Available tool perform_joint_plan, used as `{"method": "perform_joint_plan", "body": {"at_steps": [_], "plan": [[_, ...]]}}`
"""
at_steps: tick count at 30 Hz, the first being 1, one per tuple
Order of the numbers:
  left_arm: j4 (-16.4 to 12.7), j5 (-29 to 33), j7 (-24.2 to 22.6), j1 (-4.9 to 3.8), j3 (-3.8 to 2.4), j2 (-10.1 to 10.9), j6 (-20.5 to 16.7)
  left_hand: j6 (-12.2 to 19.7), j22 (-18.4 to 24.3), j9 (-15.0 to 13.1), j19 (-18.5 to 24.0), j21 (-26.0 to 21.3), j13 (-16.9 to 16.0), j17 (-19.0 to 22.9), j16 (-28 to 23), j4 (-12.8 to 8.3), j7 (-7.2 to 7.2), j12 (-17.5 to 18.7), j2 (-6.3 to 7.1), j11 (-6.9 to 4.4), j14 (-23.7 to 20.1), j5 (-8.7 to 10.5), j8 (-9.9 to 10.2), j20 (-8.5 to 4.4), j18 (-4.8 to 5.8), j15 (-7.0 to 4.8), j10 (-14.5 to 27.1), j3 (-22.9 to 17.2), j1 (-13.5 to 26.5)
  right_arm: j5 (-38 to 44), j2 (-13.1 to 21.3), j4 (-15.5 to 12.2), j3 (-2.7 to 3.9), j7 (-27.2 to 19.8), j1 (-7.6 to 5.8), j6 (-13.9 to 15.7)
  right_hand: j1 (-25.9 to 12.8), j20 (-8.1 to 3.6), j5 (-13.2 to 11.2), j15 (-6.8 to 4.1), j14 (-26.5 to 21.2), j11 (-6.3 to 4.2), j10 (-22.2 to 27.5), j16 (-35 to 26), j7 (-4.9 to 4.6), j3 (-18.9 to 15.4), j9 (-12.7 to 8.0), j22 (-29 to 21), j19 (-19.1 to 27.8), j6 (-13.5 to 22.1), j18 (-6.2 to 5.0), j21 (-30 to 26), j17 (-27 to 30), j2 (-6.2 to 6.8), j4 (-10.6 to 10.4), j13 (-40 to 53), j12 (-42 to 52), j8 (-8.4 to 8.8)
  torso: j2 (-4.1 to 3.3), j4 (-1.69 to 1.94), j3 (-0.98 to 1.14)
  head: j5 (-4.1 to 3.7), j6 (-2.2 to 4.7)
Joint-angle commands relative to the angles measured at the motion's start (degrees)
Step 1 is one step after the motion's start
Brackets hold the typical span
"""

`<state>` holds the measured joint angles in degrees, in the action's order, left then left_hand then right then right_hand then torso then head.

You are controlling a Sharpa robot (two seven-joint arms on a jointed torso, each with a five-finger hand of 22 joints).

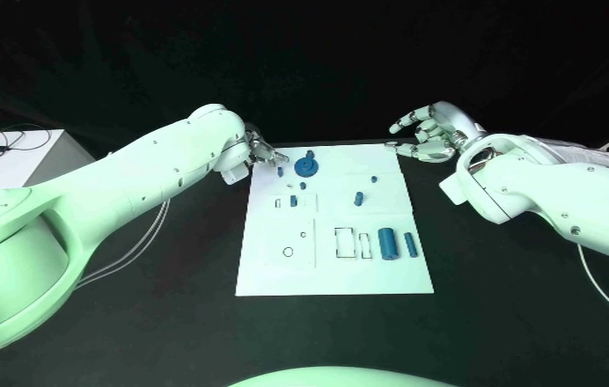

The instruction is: Assemble the parts on the task board

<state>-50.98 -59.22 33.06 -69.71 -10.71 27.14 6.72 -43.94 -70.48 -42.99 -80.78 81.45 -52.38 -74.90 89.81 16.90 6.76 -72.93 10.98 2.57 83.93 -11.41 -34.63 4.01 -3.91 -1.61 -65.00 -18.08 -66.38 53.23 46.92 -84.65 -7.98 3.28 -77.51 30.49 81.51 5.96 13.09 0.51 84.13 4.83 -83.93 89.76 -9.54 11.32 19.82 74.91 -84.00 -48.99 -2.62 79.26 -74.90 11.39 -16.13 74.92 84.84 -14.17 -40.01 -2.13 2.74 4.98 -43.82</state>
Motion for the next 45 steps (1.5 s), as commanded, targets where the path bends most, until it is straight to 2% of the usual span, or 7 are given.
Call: {"method": "perform_joint_plan", "body": {"at_steps": [1,13,17,26,34,40,45], "plan": [[0.7,-1.5,-0.7,-0.13,0.02,-0.4,1.6,-0.2,0.1,0.1,0.2,-0.3,0.0,-14.8,0.0,0.0,0.05,-0.1,0.12,-0.01,6.0,0.39,-0.3,0.42,-0.18,0.47,0.4,0.5,0.6,0.7,0.0,-0.2,0.07,-0.6,-0.02,0.1,-0.7,-0.07,-0.1,-0.24,5.9,-0.11,-0.1,0.2,0.01,0.0,0.1,6.1,-2.1,0.3,-0.08,-0.3,-15.1,-0.06,-0.2,9.5,-0.3,-0.19,-0.24,-0.18,0.05,0.22,0.13],[2.0,-1.7,-1.1,-0.13,0.3,-1.1,1.9,-0.2,0.0,0.1,0.2,-0.3,0.0,-14.9,0.1,0.0,0.03,-0.1,0.02,-0.02,6.0,0.36,-0.4,0.42,-0.17,0.47,0.3,0.6,0.7,0.8,0.0,-0.2,0.15,-0.6,-0.04,0.1,-0.7,-0.07,-0.1,-0.24,5.9,-0.11,-0.1,0.2,0.01,0.0,0.1,6.1,-2.1,0.3,-0.08,-0.3,-15.1,-0.06,-0.2,9.5,-0.3,-0.19,-0.18,-0.14,0.05,0.27,0.05],[2.4,-1.6,-1.2,-0.13,0.45,-1.3,2.5,-0.2,0.0,0.1,0.2,-0.3,0.0,-15.0,0.1,-0.1,-0.04,-0.1,-0.43,-0.08,6.0,0.17,-0.6,0.41,-0.17,0.44,0.4,0.5,0.1,0.8,0.0,-0.2,0.16,-0.6,-0.05,0.1,-0.7,-0.07,-0.1,-0.24,5.9,-0.11,-0.1,0.2,0.01,0.0,0.1,6.1,-2.1,0.3,-0.08,-0.3,-15.1,-0.06,-0.2,9.5,-0.3,-0.19,-0.21,-0.17,0.02,0.25,-0.02],[2.8,-0.6,-1.5,-0.11,1.17,-1.5,3.4,-0.2,-0.1,0.2,0.1,-0.2,0.0,-15.1,0.2,-0.2,-0.1,-0.2,-0.93,-0.16,6.1,-0.06,-0.8,0.36,-0.14,0.38,0.4,-0.2,-1.5,0.8,0.0,-0.2,0.18,-0.6,-0.05,0.0,-0.7,-0.07,0.0,-0.24,5.9,-0.12,-0.2,0.2,0.02,0.0,0.1,6.2,-2.1,0.4,-0.05,-0.2,-15.1,-0.09,-0.2,9.5,-0.3,-0.29,-0.26,-0.1,0.04,0.17,-0.23],[2.8,-0.2,-1.7,-0.11,1.53,-1.5,3.3,-0.3,-0.1,0.3,0.2,-0.2,-0.1,-15.1,0.2,-0.1,-0.13,-0.2,-1.27,-0.19,6.1,-0.11,-0.9,0.35,-0.15,0.35,0.4,-0.8,-2.0,0.8,-0.1,-0.2,0.19,-0.5,-0.06,0.0,-0.7,-0.07,0.0,-0.24,5.9,-0.12,-0.2,0.2,0.02,0.0,0.1,6.2,-2.1,0.4,-0.05,-0.2,-15.1,-0.09,-0.2,9.5,-0.3,-0.29,-0.18,-0.09,0.06,0.24,-0.35],[2.6,0.2,-2.3,-0.11,1.69,-1.5,2.1,-0.3,-0.2,0.6,0.1,-0.2,0.5,-15.1,0.2,-0.2,-0.17,0.0,-1.98,-0.24,6.1,-0.09,-0.9,0.31,-0.14,0.31,0.7,-2.0,-2.8,0.8,-0.1,-0.1,0.19,-0.4,-0.06,-0.1,-0.7,-0.07,0.0,-0.24,5.9,-0.12,-0.3,0.2,0.02,0.0,0.1,6.2,-2.1,0.4,-0.03,-0.1,-15.1,-0.12,-0.2,9.6,-0.2,-0.35,-0.15,-0.08,0.1,0.4,-0.36],[2.4,0.8,-2.7,-0.11,1.77,-1.4,1.7,-0.3,-0.4,0.9,0.1,-0.1,0.6,-15.1,0.2,-0.2,-0.35,0.1,-2.95,-0.45,6.1,0.08,-1.2,0.15,-0.12,0.14,0.6,-5.8,-5.3,0.8,-0.2,-0.1,0.19,-0.4,-0.06,-0.2,-0.7,-0.07,0.0,-0.24,5.9,-0.12,-0.3,0.2,0.02,0.0,0.1,6.2,-2.1,0.4,-0.03,-0.1,-15.1,-0.12,-0.2,9.6,-0.2,-0.35,-0.2,-0.14,0.08,0.43,-0.36]]}}
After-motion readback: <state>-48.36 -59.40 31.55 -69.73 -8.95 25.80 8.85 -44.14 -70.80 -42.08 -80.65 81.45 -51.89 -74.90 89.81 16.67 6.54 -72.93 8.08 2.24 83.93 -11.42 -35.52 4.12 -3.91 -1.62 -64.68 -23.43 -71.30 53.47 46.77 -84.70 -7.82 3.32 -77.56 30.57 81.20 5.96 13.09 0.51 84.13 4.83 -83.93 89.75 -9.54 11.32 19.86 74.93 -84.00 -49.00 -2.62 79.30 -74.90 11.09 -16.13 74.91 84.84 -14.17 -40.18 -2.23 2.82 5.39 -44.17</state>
